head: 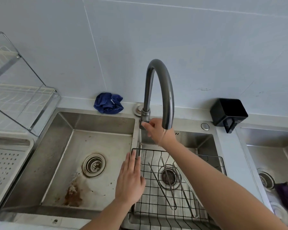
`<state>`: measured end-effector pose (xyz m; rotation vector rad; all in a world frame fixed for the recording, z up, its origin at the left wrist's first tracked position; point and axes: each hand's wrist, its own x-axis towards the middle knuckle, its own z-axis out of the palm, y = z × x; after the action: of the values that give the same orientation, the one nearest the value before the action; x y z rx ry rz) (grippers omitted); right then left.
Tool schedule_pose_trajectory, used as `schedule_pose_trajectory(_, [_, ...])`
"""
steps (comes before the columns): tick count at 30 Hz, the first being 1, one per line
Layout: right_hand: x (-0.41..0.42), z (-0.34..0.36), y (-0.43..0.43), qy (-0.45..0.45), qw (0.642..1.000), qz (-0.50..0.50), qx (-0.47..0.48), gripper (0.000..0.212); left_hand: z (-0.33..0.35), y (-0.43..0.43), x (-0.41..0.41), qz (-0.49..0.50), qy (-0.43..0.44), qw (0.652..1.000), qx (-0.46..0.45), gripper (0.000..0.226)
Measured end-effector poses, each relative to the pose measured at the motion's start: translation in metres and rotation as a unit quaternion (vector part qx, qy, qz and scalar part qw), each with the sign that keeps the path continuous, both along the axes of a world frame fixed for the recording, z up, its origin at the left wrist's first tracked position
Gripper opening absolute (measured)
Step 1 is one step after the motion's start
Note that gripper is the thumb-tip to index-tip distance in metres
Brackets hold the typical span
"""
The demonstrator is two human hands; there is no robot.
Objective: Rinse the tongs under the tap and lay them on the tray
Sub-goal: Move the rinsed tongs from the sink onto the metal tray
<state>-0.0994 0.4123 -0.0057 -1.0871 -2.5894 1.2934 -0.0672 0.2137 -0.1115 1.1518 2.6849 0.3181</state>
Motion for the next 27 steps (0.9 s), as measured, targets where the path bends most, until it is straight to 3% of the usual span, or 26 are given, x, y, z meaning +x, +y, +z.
schedule_pose_trajectory(9, [-0.012, -0.001, 0.008, 0.003, 0.999, -0.019, 0.046, 0.049, -0.001, 0.0, 0.001, -0.003, 0.013, 1.0, 0.005, 0.074])
schedule_pose_trajectory(17, [-0.022, 0.002, 0.008, -0.021, 0.999, -0.042, 0.0, 0.052, -0.005, -0.001, 0.0, -0.008, 0.032, 0.999, -0.003, 0.076])
schedule_pose_trajectory(27, [0.012, 0.017, 0.011, 0.014, 1.0, 0.011, -0.024, 0.028, 0.004, 0.0, 0.001, -0.014, 0.033, 0.999, -0.039, 0.077])
